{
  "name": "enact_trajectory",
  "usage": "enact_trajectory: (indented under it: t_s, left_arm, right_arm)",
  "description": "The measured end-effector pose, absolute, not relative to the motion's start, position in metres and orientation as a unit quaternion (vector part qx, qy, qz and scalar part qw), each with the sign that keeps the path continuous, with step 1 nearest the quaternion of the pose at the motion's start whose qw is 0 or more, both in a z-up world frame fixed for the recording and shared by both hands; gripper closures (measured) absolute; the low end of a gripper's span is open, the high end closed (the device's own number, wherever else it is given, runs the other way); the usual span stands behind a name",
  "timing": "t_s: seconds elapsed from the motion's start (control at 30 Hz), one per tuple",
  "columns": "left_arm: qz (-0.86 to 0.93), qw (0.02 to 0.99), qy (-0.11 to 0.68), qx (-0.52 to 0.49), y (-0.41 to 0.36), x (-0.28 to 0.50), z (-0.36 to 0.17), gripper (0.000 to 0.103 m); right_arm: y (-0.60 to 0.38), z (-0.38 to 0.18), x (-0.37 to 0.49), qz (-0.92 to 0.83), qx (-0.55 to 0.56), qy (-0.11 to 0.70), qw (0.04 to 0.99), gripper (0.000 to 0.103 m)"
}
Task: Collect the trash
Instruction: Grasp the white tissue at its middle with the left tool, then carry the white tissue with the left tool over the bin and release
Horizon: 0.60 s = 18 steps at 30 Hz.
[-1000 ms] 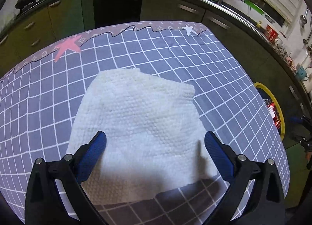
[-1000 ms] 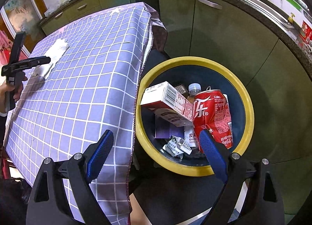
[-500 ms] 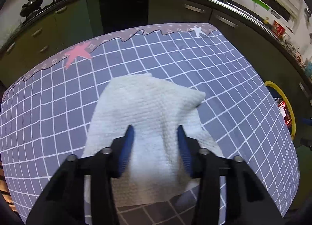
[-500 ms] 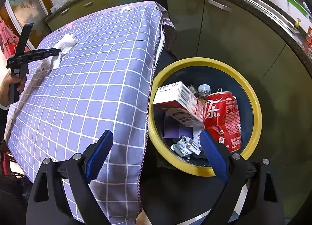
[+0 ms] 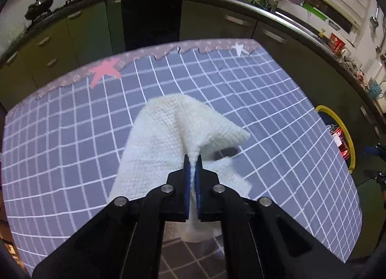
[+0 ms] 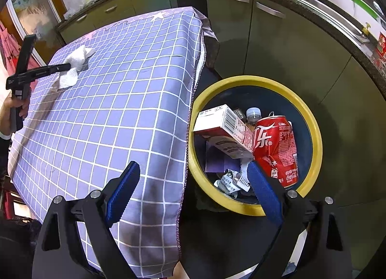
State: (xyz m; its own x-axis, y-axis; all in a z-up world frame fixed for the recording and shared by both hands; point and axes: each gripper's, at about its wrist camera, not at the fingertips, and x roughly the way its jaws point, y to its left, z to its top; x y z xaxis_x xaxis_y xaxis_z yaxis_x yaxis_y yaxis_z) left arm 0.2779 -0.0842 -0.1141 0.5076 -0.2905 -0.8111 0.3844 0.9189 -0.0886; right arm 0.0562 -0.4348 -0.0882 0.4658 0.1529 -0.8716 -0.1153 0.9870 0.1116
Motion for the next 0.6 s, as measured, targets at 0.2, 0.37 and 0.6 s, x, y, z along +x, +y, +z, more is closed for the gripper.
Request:
enact_trajectory:
  t_s: [0.2,0.37,0.6]
  left_arm:
    - [-0.197,0.882,0.423,0.062,-0.083,0.262,-0.077,0.099]
    - [-0.201,0.896,0.390,0.076,-0.088,0.248,-0.040,0.099]
    - [-0.211,0.905,0.357,0.095,-0.100,0.229,0.001,0.099]
  right_arm:
    - [-0.432,-0.088,0.055,0.082,0.020,0.509,0.857,0.014]
    - [-0.433,-0.085,0.053,0.084,0.024,0.503,0.860,0.014]
    - [-0.437,-0.078,0.045,0.083,0.028,0.493,0.866,0.014]
